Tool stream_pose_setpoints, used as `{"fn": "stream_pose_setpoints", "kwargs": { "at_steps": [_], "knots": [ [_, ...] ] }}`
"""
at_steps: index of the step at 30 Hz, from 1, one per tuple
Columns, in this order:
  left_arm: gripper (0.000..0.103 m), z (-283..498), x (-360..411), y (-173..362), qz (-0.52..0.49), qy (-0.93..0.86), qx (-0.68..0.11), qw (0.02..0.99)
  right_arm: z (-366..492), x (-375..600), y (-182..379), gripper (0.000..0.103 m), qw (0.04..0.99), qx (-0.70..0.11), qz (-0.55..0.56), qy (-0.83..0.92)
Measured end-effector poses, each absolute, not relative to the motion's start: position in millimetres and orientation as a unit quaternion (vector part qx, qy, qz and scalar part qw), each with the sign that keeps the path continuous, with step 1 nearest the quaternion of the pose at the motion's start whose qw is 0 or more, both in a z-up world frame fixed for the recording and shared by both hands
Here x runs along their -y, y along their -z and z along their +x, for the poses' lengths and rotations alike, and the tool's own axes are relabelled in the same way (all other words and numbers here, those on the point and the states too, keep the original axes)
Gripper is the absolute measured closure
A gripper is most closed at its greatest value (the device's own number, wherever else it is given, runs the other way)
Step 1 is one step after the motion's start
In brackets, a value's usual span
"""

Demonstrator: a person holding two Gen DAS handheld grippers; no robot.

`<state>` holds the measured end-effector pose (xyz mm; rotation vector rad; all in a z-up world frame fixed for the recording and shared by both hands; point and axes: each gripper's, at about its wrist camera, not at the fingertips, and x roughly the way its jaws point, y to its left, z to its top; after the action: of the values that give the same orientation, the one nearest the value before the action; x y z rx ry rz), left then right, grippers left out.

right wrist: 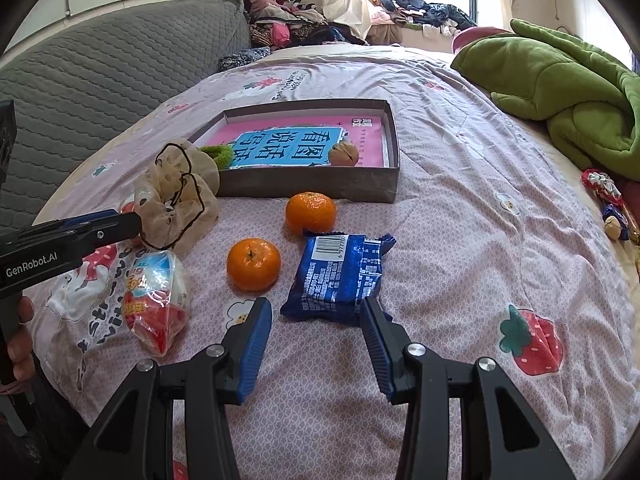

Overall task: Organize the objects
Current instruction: 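Close left tool on the beige scrunchie while right tool grasps the blue snack packet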

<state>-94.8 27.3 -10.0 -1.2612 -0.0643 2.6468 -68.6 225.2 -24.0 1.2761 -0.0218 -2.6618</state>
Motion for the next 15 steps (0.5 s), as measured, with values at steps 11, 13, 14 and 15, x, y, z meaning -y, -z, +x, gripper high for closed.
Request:
{"fn": "stream_pose_setpoints", "kwargs": {
  "at_steps": [11,13,14,15],
  "knots": [
    [0.059,-104,-24,15,-0.429,-0.897,0.024,0.105,-78,-223,30,0.056,0.090,0.008,0.437,0.895],
    [0.059,-107,-24,16,-0.429,-0.897,0.025,0.105,-78,-223,31,0.053,0.090,0.009,0.437,0.895],
    [0.059,-108,-24,15,-0.428,-0.897,0.026,0.105,-79,-222,31,0.052,0.090,0.010,0.437,0.895],
    [0.059,-109,-23,15,-0.427,-0.898,0.026,0.105,-79,-222,32,0.051,0.089,0.009,0.436,0.896]
  ]
}}
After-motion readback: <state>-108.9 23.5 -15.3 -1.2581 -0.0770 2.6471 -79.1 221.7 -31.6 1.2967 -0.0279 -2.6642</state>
